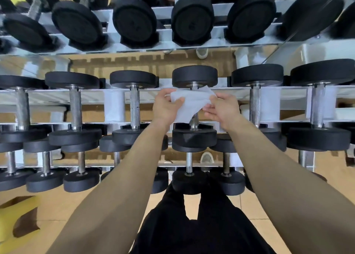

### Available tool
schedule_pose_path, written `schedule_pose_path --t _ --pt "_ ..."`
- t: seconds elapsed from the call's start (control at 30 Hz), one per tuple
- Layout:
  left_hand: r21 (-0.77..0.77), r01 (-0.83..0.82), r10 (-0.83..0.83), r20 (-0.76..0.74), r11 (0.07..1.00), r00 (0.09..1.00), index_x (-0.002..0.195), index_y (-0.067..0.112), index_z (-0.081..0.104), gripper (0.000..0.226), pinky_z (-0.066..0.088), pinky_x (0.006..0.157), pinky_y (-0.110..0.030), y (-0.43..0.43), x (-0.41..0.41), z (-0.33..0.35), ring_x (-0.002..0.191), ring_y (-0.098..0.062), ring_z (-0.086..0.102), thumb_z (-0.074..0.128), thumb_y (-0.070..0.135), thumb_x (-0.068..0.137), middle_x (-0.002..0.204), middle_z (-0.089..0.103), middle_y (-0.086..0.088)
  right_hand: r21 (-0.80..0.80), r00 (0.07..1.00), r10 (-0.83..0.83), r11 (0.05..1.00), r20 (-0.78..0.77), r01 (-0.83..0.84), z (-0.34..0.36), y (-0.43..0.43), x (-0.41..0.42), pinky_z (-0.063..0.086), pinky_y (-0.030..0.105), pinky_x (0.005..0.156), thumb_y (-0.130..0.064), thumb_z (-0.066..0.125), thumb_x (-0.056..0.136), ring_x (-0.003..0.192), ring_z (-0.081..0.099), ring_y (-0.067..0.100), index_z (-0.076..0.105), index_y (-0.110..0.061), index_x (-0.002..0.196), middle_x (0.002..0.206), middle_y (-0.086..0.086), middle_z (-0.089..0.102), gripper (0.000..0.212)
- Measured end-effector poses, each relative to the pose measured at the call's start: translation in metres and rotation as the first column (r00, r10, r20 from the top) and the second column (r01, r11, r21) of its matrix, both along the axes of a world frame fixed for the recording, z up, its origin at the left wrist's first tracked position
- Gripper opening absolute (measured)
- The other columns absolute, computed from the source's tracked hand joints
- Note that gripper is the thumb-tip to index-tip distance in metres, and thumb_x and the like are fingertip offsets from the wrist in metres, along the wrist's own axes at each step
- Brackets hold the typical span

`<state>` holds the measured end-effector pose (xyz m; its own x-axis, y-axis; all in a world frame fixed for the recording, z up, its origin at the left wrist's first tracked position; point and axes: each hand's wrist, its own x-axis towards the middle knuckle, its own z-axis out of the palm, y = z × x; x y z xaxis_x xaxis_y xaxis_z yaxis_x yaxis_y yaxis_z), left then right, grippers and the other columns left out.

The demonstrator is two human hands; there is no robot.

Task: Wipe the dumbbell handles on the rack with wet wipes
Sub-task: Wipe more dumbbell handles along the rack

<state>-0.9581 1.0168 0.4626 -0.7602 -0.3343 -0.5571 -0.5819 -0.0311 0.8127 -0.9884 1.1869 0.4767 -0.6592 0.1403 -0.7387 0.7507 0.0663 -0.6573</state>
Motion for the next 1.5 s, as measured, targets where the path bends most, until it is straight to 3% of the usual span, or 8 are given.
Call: schedule_pose_path --t 0.13,0.33,0.53,0.67,0.87,0.97,1.1,1.5 --pt "0.032 0.112 -0.112 -0.013 0.993 0.994 0.118 0.018 0.062 0.037 0.055 0.071 -0.021 -0.013 -0.012 0.001 0.092 -0.016 0.069 0.08 0.017 0.086 0.109 0.07 -0.004 0.129 0.953 0.288 0.952 -0.087 -0.276 -0.009 0.022 -0.002 0.059 0.027 0.062 -0.018 0.046 0.106 0.075 0.068 0.018 0.068 -0.017 0.117 0.072 0.007 0.065 0.024" --pt "0.35 0.009 -0.043 0.09 0.937 0.995 0.126 0.017 0.065 0.04 0.06 0.079 -0.031 -0.017 -0.016 -0.002 0.096 -0.022 0.071 0.075 0.008 0.089 0.123 0.065 -0.011 0.037 0.931 0.35 0.934 0.1 -0.355 -0.017 0.032 0.004 0.061 0.032 0.068 -0.001 0.056 0.095 0.085 0.076 0.018 0.063 -0.014 0.098 0.096 0.01 0.072 0.014" --pt "0.392 0.254 -0.286 0.025 0.884 0.958 0.129 0.024 0.066 0.051 0.055 0.085 -0.032 -0.017 -0.01 -0.013 0.099 -0.021 0.067 0.072 0.001 0.083 0.12 0.067 -0.01 -0.231 0.996 -0.018 0.972 0.085 0.038 -0.023 0.018 -0.003 0.059 0.046 0.093 -0.02 0.076 0.08 0.107 0.07 0.03 0.061 -0.008 0.127 0.117 0.012 0.071 0.05" --pt "0.526 0.33 -0.339 -0.082 0.784 0.937 0.136 0.021 0.058 0.061 0.056 0.089 -0.033 -0.022 -0.013 -0.006 0.104 -0.021 0.067 0.068 0.003 0.079 0.118 0.069 -0.004 -0.368 0.995 -0.086 0.925 0.041 0.095 -0.028 0.024 -0.006 0.057 0.043 0.079 0.003 0.059 0.089 0.098 0.068 0.032 0.063 -0.009 0.111 0.11 0.014 0.07 0.025" --pt "0.42 0.005 -0.061 0.12 0.908 0.991 0.129 0.021 0.064 0.049 0.057 0.087 -0.037 -0.021 -0.005 -0.017 0.113 -0.027 0.069 0.081 0.029 0.085 0.123 0.071 -0.009 -0.493 0.976 -0.201 0.842 0.088 0.218 -0.036 0.027 0.004 0.06 0.041 0.076 0.018 0.053 0.087 0.096 0.071 0.03 0.057 -0.017 0.128 0.12 0.014 0.065 0.054" --pt "0.478 0.03 -0.188 0.287 0.878 0.939 0.125 0.017 0.065 0.052 0.058 0.085 -0.031 -0.017 0.007 -0.018 0.107 -0.021 0.071 0.076 0.047 0.085 0.116 0.075 -0.006 -0.501 0.972 -0.209 0.833 0.109 0.236 -0.039 0.021 0.008 0.06 0.037 0.071 0.019 0.056 0.084 0.102 0.07 0.032 0.056 -0.018 0.131 0.126 0.017 0.062 0.059" --pt "0.497 0.024 -0.236 0.368 0.868 0.9 0.118 0.009 0.069 0.038 0.057 0.074 -0.025 -0.024 0.007 -0.016 0.093 -0.015 0.071 0.081 0.023 0.085 0.113 0.075 -0.005 -0.459 0.978 -0.193 0.865 0.073 0.205 -0.039 0.01 0.008 0.058 0.032 0.06 0.019 0.051 0.085 0.077 0.073 0.025 0.057 -0.012 0.122 0.111 0.018 0.064 0.049" --pt "0.475 -0.159 0.121 0.11 0.866 0.987 0.122 0.016 0.068 0.037 0.059 0.077 -0.032 -0.027 -0.008 -0.008 0.087 -0.02 0.073 0.073 0.005 0.088 0.102 0.076 -0.007 -0.634 0.971 -0.237 0.748 0.017 0.194 -0.034 0.016 0.01 0.059 0.036 0.078 0.003 0.048 0.085 0.096 0.072 0.032 0.076 -0.011 0.078 0.107 0.015 0.072 0.032"
